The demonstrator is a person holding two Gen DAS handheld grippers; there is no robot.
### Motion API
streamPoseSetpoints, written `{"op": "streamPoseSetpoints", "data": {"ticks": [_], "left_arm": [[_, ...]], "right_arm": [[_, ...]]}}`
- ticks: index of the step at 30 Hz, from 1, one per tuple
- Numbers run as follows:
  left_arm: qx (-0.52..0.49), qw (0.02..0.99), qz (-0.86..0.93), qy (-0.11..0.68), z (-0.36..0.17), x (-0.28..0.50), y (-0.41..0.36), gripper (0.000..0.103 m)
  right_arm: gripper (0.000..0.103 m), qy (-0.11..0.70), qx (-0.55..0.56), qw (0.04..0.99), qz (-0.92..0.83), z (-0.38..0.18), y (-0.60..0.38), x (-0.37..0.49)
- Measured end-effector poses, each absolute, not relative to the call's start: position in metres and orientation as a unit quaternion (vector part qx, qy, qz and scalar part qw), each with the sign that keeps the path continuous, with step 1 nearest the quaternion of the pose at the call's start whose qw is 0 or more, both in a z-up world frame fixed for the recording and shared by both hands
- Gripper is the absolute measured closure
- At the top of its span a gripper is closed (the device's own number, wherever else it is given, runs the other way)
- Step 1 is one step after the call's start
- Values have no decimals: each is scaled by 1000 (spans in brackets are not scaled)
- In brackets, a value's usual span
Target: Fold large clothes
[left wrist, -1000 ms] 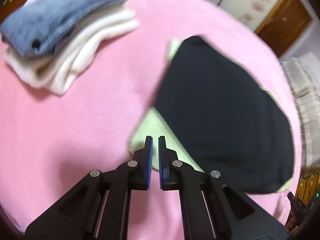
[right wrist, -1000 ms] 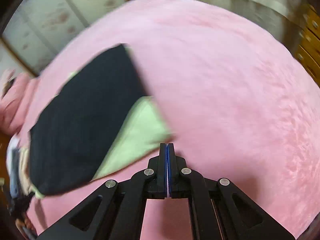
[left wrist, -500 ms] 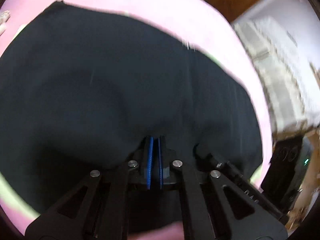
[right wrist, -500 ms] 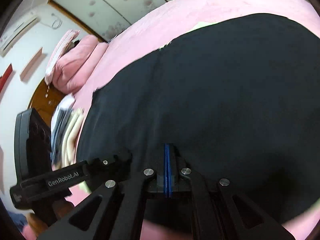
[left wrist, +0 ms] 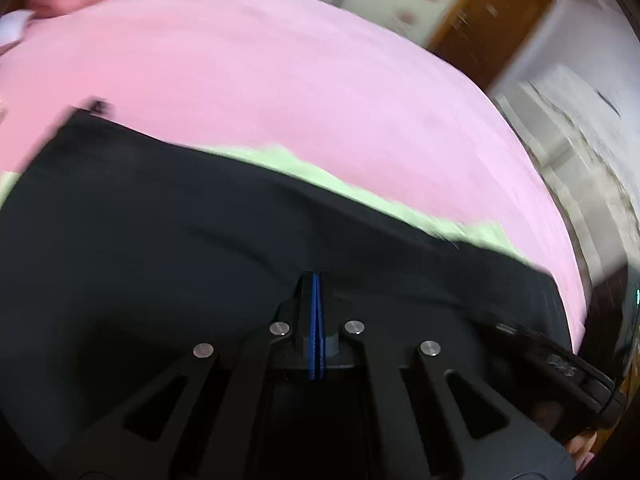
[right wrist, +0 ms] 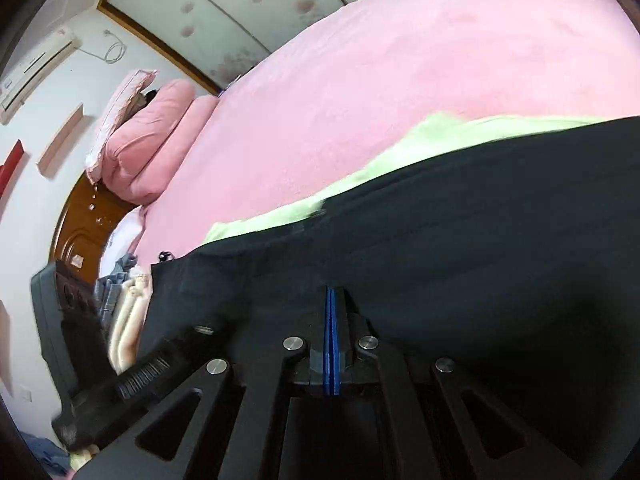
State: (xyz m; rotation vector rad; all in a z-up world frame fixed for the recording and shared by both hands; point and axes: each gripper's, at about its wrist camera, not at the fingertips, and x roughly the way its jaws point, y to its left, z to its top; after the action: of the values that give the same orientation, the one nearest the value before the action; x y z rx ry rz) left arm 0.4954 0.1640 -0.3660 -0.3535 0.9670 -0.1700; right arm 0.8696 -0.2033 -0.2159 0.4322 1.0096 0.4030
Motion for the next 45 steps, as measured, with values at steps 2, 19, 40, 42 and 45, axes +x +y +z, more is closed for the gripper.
{"op": "streamPoseSetpoints", "data": {"ticks": [2,19,40,42,45], "left_arm": [[-128,883,11,452,-364,494,197,102],[-145,841,-88,513,-355,441,143,101],[-86,831,92,541,-384,437,268,102],[-86,834,87,539,-384,442,259,102],[-105,829,80,543,-378,416,255,102]], "right_arm": [[103,465,189,850,160,-215,-234,874],[101,444,235,858,106,-208,-260,795],[103,505,35,852,-136,-270,-313,824],[102,493,61,860,-117,-259,-300,832],[101,500,115,858,-35,-267,-250,847]]}}
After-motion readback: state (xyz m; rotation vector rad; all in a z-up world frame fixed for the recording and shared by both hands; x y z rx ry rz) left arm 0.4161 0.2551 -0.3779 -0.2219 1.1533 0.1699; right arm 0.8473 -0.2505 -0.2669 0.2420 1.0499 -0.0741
